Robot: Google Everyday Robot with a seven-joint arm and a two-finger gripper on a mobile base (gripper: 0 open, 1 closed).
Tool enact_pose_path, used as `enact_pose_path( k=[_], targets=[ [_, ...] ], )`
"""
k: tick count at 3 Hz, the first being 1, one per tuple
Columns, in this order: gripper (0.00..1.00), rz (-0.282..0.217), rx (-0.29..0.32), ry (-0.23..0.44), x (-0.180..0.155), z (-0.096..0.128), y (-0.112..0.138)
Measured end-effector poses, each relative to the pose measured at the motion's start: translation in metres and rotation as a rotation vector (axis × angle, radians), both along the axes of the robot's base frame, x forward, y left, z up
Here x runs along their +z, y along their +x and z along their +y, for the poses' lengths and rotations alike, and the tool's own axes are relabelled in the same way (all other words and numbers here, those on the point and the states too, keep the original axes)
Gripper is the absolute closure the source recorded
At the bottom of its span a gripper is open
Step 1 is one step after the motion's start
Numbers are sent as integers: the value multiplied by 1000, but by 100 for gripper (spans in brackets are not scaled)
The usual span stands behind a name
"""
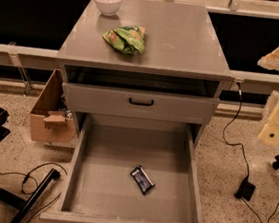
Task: Pick rxbar blueberry from middle drawer and place on counter
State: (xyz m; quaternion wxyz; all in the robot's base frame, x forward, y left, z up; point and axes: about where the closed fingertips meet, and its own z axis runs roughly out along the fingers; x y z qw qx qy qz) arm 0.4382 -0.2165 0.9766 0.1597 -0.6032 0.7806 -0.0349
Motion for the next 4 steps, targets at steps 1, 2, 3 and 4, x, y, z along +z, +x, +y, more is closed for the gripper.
enact_pose_path(
  k=[1,2,3,4],
  targets=[
    [0,0,0,0,0,0,0],
    [0,25,8,34,-25,14,2],
    [0,72,8,124,-79,36,1],
    [0,121,-17,299,-170,76,8]
  ],
)
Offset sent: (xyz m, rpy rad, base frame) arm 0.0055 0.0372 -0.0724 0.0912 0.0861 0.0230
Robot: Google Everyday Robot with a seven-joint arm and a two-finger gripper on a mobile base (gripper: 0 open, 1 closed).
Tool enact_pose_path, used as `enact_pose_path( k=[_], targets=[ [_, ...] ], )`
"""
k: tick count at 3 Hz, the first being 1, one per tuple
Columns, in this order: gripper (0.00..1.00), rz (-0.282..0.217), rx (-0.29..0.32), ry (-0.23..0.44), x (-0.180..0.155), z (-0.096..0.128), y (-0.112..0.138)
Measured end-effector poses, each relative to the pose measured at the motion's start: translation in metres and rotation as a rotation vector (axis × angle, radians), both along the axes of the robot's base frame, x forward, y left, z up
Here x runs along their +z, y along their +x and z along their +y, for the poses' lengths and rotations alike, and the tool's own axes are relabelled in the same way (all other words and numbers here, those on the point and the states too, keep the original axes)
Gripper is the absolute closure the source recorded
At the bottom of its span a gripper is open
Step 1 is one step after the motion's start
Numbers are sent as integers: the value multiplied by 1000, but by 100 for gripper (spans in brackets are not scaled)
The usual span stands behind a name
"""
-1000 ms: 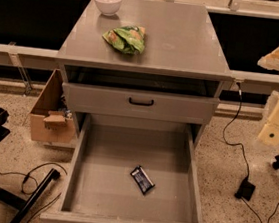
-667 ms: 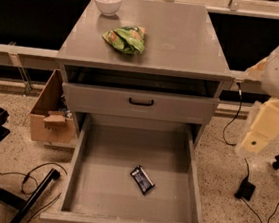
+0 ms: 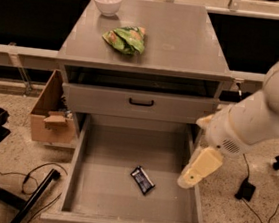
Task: Pick rxbar blueberry from middle drawer and place on counter
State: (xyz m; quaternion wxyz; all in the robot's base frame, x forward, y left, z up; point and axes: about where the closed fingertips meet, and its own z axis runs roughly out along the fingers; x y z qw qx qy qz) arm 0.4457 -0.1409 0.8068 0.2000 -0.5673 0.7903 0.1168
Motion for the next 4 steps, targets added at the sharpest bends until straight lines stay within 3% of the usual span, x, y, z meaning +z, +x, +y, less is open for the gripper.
enact_pose_path(
  k=[2,3,4],
  targets=[
    [0,-10,-101,205,-97,55,47],
    [0,-49,-125,217,-97,55,60],
    [0,-39,-105,186,-103,64,57]
  ],
)
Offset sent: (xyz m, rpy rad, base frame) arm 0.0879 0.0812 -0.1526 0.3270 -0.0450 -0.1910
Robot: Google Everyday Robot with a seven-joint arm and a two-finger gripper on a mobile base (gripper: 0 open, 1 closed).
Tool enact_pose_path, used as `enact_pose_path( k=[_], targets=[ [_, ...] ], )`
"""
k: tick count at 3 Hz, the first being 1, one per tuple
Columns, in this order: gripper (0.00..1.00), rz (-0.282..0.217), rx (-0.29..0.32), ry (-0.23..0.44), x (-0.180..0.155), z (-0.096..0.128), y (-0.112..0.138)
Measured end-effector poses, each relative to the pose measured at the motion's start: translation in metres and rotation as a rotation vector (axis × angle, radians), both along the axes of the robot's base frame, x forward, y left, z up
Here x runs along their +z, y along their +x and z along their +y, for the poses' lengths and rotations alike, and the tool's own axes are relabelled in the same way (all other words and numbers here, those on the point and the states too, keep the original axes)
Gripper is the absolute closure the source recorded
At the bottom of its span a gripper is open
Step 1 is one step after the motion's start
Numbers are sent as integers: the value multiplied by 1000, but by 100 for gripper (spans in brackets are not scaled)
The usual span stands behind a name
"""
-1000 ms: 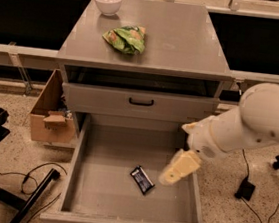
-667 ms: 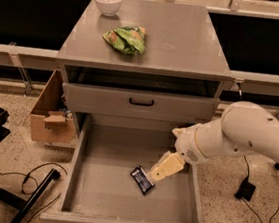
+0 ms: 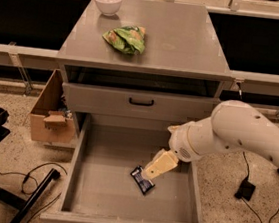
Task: Pick rxbar blueberry from middle drawer and place on counter
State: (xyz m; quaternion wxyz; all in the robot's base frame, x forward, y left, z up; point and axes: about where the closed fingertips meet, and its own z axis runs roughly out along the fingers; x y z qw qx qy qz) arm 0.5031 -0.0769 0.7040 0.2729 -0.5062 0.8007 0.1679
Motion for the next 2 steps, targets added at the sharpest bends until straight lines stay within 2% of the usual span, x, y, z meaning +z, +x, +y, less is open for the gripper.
enact_pose_path(
  k=[1,2],
  targets=[
    [0,41,22,-51,-41,17,6],
    [0,88,23,-117,-96,22,31]
  ],
)
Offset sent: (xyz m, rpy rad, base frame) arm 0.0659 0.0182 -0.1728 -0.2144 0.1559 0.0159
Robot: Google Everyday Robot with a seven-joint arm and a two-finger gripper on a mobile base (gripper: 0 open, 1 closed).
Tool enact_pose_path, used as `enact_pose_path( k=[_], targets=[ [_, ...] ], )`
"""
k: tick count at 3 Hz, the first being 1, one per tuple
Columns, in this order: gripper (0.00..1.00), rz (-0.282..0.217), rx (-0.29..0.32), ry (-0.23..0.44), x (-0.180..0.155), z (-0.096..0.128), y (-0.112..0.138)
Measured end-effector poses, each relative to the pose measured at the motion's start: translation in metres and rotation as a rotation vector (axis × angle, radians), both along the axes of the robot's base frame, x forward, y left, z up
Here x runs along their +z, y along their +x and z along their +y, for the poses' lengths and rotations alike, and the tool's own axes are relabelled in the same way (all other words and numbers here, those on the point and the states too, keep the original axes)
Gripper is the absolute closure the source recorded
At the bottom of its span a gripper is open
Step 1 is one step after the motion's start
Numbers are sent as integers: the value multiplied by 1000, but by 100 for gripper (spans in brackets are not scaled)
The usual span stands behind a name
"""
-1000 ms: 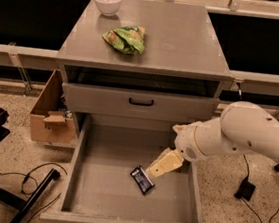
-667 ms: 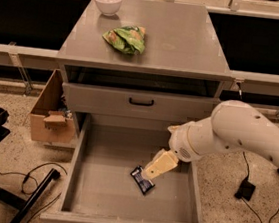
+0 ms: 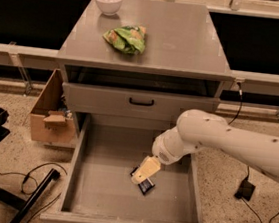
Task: Pick rxbar blueberry from middle drawer and place on counter
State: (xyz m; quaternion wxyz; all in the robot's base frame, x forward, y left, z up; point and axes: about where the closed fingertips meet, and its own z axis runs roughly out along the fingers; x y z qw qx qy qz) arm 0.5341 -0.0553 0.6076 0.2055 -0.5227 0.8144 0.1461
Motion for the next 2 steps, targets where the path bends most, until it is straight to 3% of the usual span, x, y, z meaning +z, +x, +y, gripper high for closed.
enact_pose_path(
  k=[2],
  targets=[
    [0,85,-78,-161,-88,-40,47]
  ],
)
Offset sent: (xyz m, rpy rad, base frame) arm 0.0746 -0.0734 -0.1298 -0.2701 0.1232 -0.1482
